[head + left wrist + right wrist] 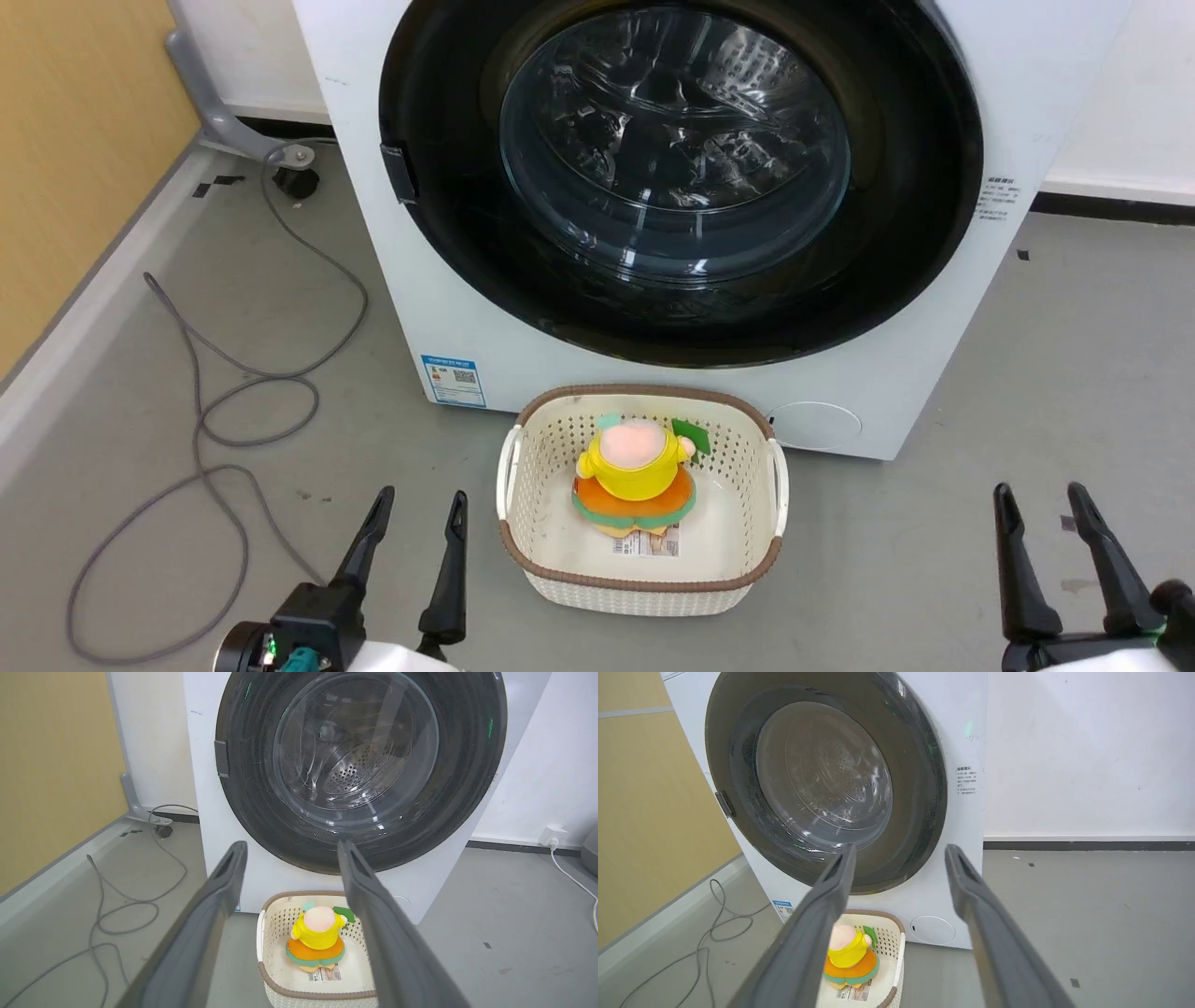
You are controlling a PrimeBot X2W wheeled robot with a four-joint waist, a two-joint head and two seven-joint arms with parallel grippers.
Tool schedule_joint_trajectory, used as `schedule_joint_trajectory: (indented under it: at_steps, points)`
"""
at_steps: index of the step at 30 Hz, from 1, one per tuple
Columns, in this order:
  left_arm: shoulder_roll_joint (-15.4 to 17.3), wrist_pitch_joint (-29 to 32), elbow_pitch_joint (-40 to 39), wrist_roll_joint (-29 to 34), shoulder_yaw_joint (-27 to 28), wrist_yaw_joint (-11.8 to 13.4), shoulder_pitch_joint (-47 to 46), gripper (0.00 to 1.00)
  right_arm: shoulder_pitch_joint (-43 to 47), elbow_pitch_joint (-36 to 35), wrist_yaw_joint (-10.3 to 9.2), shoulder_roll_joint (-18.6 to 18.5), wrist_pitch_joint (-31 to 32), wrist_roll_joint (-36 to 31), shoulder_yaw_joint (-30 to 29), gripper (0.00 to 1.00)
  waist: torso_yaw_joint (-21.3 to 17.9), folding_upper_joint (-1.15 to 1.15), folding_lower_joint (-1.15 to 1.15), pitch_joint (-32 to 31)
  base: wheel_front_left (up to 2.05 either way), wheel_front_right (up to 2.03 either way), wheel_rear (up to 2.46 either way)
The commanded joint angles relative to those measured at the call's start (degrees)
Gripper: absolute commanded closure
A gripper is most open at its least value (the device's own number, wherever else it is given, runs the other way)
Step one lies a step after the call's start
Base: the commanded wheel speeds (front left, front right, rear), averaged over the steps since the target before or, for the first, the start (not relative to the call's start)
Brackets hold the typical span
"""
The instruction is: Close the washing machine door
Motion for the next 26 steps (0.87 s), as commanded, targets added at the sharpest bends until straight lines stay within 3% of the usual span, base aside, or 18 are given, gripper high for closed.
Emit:
schedule_joint_trajectory:
  at_steps: [1,18,19,26]
  points:
    - [0.09,-0.25,-0.14,0.44,-0.09,0.19,0.6,0.0,0.94,-0.57,-0.04,0.46,-0.04,-0.49,-0.22,0.0,0.04,0.0,0.0,-0.09,0.0,0.0,0.0]
    - [-0.16,-0.25,-0.33,1.85,-0.48,0.98,0.35,0.0,1.91,0.32,-0.04,1.33,-0.13,0.31,0.16,0.0,0.08,0.0,0.0,-0.39,0.0,0.0,0.0]
    - [-0.19,0.0,-0.24,1.55,-0.45,0.86,0.2,1.0,1.15,0.3,0.0,1.07,0.02,0.2,0.1,1.0,0.07,0.0,0.0,-0.39,0.0,0.0,0.0]
    - [-0.27,0.59,-0.37,1.83,-0.1,0.86,0.12,1.0,0.83,0.32,0.0,1.14,0.44,-0.25,0.22,1.0,-0.09,0.0,0.0,-0.43,0.0,0.0,0.0]
